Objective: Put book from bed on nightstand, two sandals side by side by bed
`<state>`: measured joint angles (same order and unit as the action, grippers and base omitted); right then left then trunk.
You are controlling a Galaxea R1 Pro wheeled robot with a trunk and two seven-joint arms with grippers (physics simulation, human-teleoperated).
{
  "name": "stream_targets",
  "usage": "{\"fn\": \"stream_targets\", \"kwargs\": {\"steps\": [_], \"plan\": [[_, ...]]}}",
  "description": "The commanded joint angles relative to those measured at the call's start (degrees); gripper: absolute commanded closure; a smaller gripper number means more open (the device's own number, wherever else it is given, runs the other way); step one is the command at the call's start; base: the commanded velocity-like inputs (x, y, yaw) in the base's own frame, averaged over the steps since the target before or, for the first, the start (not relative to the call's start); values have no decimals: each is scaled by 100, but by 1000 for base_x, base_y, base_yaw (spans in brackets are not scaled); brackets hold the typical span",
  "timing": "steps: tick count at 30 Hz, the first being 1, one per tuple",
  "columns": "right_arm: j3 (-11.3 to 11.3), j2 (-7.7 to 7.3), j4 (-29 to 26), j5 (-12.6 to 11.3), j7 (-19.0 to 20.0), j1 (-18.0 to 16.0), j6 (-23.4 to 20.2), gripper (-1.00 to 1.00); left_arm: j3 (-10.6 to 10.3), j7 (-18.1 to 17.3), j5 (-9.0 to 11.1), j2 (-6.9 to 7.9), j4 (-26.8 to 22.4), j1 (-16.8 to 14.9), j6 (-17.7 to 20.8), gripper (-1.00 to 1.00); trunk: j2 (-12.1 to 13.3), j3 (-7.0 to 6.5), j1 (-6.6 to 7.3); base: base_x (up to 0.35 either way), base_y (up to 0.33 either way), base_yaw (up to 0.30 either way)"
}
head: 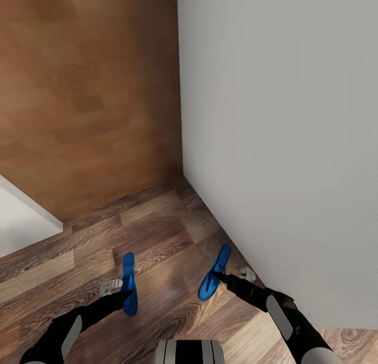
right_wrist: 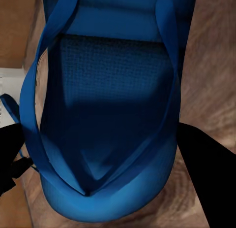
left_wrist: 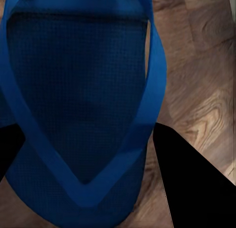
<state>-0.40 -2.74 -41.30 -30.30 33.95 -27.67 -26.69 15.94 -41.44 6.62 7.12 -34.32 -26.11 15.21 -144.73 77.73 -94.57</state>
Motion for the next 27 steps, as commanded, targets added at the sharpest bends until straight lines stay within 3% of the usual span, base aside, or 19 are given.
{"fn": "stream_targets", "kwargs": {"steps": [1,21,27], "plan": [[1,1,21,-41,13,0,-15,100,14,-38,29,13,120,-4,33,100,0,-19,3,0,0,0],[5,104,36,-43,3,7,-12,100,6,-39,32,0,245,-1,-62,100,27,-462,55,0,0,0],[5,107,346,-14,-4,7,-7,100,6,-43,32,0,269,-2,-62,100,35,-595,70,0,0,0]]}}
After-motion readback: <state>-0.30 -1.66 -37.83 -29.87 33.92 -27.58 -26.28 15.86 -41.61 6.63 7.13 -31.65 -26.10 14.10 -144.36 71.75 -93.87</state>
